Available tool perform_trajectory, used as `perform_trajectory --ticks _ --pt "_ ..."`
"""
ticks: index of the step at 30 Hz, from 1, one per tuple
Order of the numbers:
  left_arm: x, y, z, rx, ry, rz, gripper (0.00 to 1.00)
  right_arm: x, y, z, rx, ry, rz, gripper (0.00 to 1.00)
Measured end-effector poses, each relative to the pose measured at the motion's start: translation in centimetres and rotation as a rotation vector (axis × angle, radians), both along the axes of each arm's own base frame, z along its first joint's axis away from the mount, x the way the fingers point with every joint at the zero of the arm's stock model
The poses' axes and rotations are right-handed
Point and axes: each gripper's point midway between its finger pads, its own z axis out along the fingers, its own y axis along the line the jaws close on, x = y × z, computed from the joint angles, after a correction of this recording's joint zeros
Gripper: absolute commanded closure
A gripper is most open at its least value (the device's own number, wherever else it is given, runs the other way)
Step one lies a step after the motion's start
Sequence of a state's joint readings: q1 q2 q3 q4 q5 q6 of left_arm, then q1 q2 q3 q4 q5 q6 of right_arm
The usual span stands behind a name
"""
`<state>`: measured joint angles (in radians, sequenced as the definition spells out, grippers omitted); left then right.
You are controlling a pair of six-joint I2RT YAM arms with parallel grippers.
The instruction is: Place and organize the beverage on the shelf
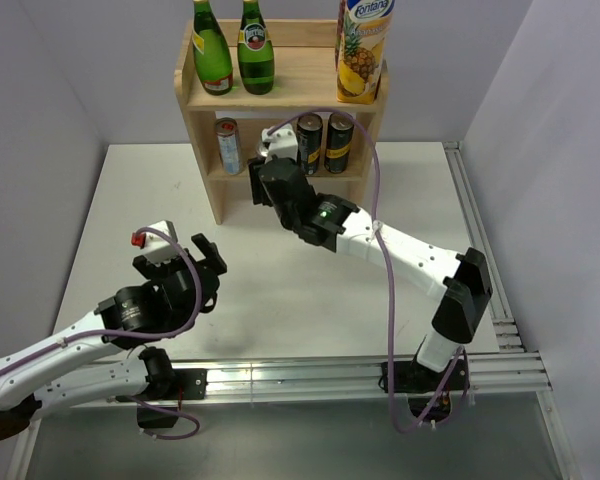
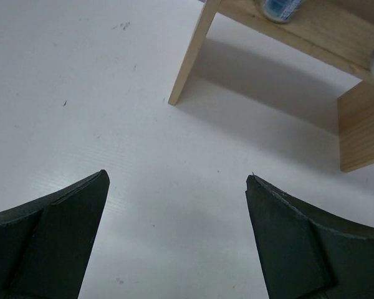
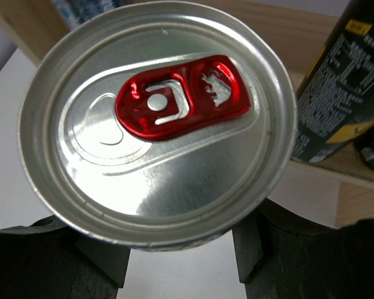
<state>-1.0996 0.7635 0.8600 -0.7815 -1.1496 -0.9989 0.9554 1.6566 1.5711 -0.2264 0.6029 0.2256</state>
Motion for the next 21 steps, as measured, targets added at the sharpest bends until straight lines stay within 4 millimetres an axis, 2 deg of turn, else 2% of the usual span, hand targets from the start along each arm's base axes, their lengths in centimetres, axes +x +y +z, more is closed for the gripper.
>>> perform_trajectory --ticks 5,11,21 --pt "-0.4 0.6 -1.6 0.010 0.013 0.004 0.02 2.9 -0.3 0.4 0.006 0.000 -0.021 1.00" --pt "-0.6 1.1 -2.4 0.009 0.016 0.006 0.02 5.5 0.2 1.0 0.022 -0.004 -0.028 1.00" --pt "-0.5 0.8 -3.2 0.022 0.030 0.009 0.02 7.8 1.6 -0.3 0.014 0.016 -0.016 1.00"
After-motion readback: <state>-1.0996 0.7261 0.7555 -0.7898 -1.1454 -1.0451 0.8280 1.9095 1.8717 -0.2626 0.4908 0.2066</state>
